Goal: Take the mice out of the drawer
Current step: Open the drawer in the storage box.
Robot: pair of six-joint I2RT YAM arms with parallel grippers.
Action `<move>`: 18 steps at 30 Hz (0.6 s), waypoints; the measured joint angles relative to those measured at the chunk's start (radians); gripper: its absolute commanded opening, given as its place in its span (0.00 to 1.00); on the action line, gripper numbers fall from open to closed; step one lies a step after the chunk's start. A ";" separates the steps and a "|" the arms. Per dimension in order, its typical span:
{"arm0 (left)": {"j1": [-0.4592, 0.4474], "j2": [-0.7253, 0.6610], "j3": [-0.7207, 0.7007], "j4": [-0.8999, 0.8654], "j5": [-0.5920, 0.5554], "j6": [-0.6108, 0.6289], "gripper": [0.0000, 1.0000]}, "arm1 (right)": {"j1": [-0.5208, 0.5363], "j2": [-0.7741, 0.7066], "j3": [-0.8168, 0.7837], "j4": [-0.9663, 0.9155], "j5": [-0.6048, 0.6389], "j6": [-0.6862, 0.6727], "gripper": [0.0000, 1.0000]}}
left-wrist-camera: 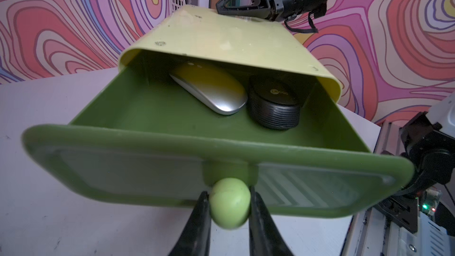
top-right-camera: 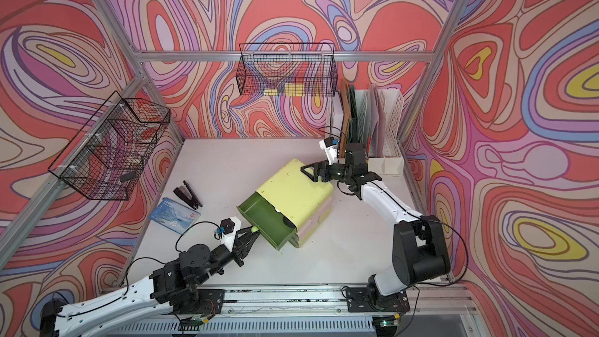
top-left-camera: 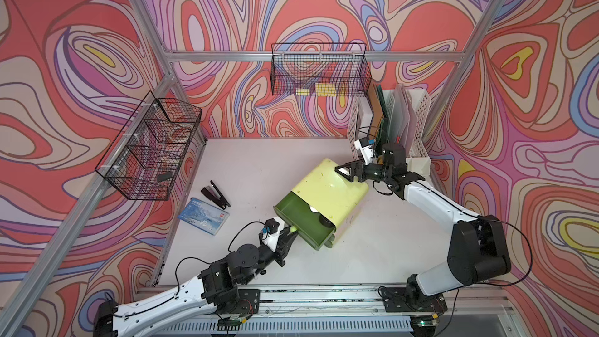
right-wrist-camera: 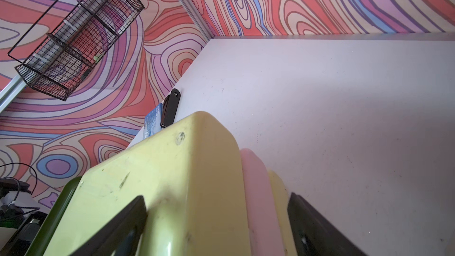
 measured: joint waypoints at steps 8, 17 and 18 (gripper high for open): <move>-0.002 0.004 0.215 -0.383 -0.024 -0.058 1.00 | 0.005 0.007 0.010 -0.005 0.002 -0.002 0.93; -0.003 0.223 0.516 -0.524 -0.125 -0.037 1.00 | 0.011 0.007 0.016 -0.014 0.013 -0.009 0.93; -0.003 0.257 0.545 -0.528 -0.131 -0.025 1.00 | 0.011 0.007 0.016 -0.015 0.013 -0.009 0.93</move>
